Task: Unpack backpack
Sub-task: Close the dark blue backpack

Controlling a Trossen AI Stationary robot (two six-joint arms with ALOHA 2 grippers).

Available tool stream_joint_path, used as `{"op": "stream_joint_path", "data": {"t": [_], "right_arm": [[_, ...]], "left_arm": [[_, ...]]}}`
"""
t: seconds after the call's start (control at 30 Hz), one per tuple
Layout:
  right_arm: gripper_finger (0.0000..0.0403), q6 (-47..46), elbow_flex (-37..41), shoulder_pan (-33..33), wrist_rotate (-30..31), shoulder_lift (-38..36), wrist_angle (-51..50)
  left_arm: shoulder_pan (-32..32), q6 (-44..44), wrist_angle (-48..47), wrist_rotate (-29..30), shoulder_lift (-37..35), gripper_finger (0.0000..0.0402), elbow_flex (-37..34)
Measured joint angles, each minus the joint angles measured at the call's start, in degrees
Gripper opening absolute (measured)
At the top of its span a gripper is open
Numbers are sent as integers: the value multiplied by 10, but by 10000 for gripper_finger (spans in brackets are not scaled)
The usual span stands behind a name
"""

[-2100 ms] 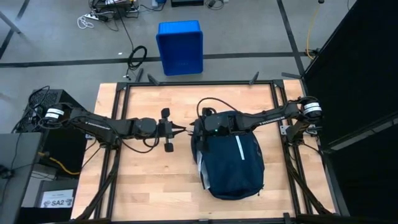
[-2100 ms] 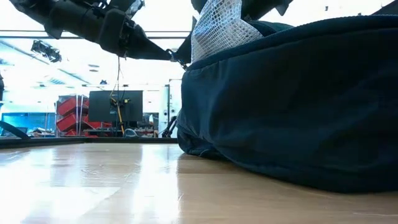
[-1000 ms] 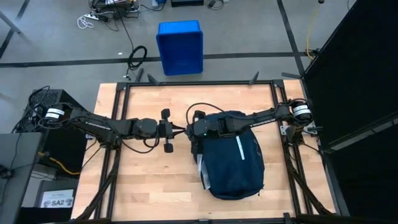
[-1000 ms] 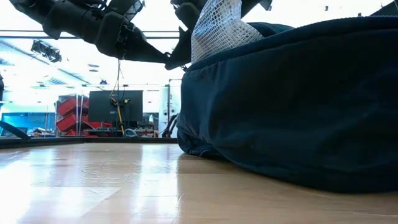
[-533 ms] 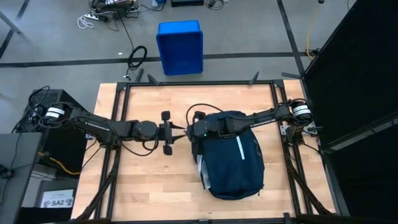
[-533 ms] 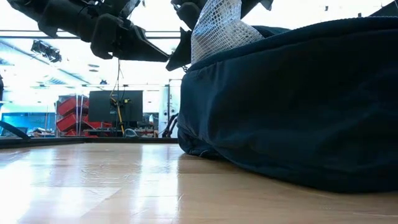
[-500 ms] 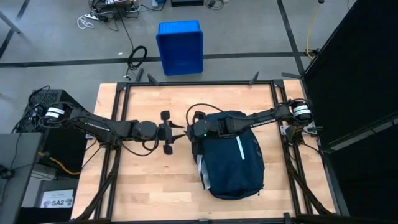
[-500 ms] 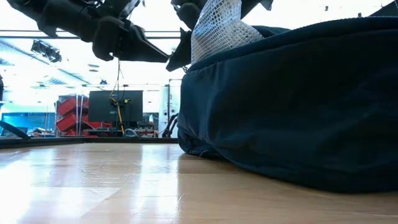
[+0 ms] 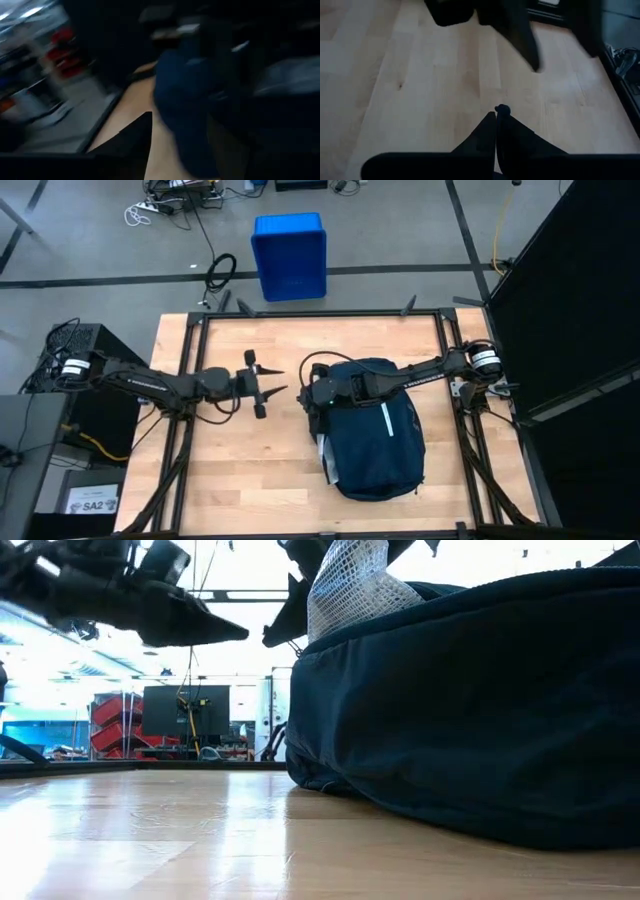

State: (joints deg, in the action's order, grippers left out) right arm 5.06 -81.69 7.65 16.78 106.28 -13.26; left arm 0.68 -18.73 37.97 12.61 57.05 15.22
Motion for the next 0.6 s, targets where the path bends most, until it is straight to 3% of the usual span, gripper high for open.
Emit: {"op": "stream_joint_path", "data": {"t": [0.1,0.27,0.6], "right_arm": [[0,0,0,5,1,-6,16],[0,11,0,14,1,-18,48],[0,-15,0,24,-1,-25,42]], "left_arm": [[-35,25,52,-108,3,162,-23],[-51,40,45,-186,35,162,-12],[-70,34,85,-227,162,163,39]]}}
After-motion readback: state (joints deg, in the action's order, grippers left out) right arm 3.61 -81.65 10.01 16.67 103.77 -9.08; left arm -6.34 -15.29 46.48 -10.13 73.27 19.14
